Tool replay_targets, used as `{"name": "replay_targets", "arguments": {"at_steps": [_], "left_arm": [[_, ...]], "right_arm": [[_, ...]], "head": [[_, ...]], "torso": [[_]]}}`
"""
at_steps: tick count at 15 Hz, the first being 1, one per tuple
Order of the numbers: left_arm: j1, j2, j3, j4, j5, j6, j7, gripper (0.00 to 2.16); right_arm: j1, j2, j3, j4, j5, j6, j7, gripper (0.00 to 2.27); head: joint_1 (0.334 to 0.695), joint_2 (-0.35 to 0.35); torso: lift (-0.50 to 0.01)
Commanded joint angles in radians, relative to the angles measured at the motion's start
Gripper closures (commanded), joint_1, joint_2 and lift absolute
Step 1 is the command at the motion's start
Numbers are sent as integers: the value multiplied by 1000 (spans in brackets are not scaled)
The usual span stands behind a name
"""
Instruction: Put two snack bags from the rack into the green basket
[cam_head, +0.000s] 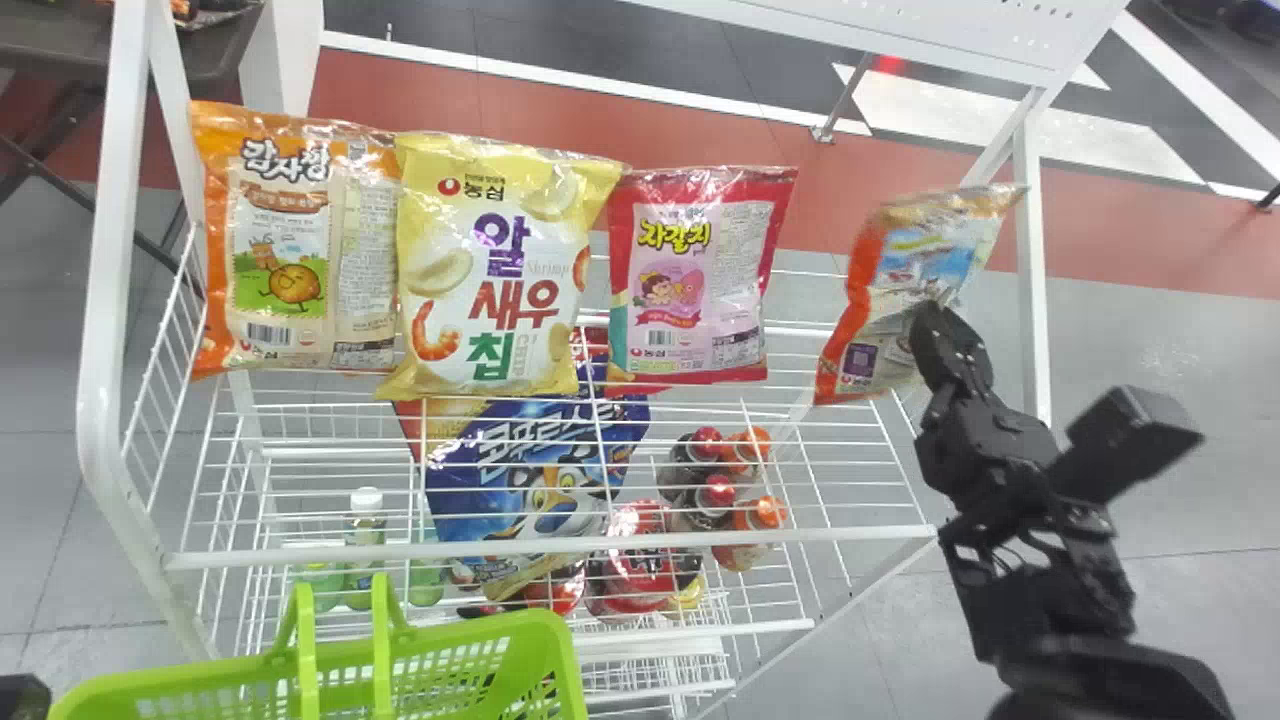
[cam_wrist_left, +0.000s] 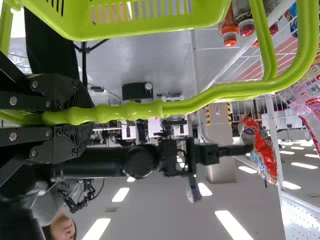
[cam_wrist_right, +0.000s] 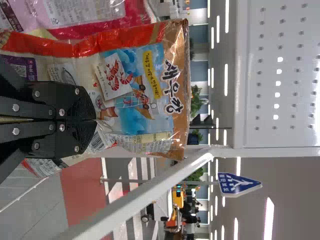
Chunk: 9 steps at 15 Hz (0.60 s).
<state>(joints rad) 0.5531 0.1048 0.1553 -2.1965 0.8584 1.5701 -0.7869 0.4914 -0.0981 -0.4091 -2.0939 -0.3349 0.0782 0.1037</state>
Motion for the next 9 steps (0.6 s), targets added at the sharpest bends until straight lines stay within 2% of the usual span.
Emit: {"name": "replay_targets", "arguments": {"at_steps": [1, 4, 9], "left_arm": [[7, -7, 7, 3, 1, 1, -2, 1369], [7, -8, 21, -2, 2, 1, -3, 1369], [7, -14, 40, 3, 4, 1, -8, 1369]], "right_arm": [[98, -2, 16, -118, -59, 10, 19, 2246], [219, -2, 70, -232, -125, 90, 27, 2246], [323, 0, 210, -276, -130, 268, 45, 2246]], "head": [[695, -350], [695, -350], [695, -350]], "torso": [[-5], [-5], [-5]]}}
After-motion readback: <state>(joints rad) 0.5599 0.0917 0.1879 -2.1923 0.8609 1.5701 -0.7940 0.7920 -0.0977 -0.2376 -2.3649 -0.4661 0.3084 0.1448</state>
